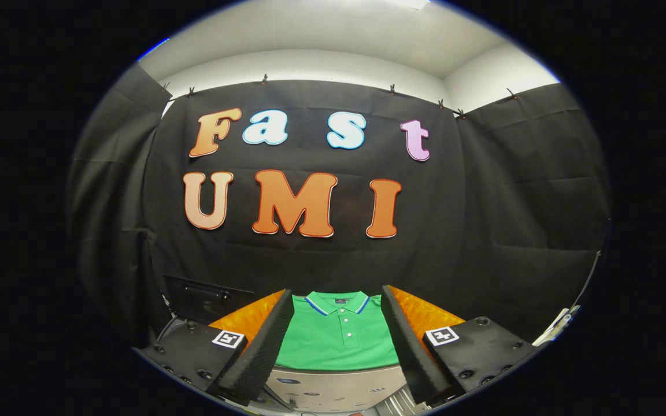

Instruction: Put the clothes into the washing machine and then close the washing machine lid.

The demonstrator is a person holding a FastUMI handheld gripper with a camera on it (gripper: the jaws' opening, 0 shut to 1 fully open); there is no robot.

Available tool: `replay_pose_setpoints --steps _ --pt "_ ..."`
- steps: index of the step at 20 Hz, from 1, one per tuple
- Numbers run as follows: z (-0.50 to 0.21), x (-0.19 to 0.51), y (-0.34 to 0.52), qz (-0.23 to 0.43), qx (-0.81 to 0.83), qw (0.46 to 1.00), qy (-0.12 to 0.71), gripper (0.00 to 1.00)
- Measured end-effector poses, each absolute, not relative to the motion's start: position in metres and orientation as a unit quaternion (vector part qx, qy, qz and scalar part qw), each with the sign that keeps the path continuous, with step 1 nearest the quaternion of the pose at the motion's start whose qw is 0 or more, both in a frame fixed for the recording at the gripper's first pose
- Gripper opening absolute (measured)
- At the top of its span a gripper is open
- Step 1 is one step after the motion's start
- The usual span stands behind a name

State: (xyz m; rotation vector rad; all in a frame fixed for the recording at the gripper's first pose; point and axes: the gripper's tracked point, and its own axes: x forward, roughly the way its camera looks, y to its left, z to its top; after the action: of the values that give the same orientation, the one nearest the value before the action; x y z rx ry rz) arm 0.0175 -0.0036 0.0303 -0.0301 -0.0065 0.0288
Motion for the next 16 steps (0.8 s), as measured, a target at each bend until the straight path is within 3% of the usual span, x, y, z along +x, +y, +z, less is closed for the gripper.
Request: replay_pose_setpoints --steps 16 --pt "-0.044 0.178 -0.036 0.022 -0.002 0.994 0.108 0.98"
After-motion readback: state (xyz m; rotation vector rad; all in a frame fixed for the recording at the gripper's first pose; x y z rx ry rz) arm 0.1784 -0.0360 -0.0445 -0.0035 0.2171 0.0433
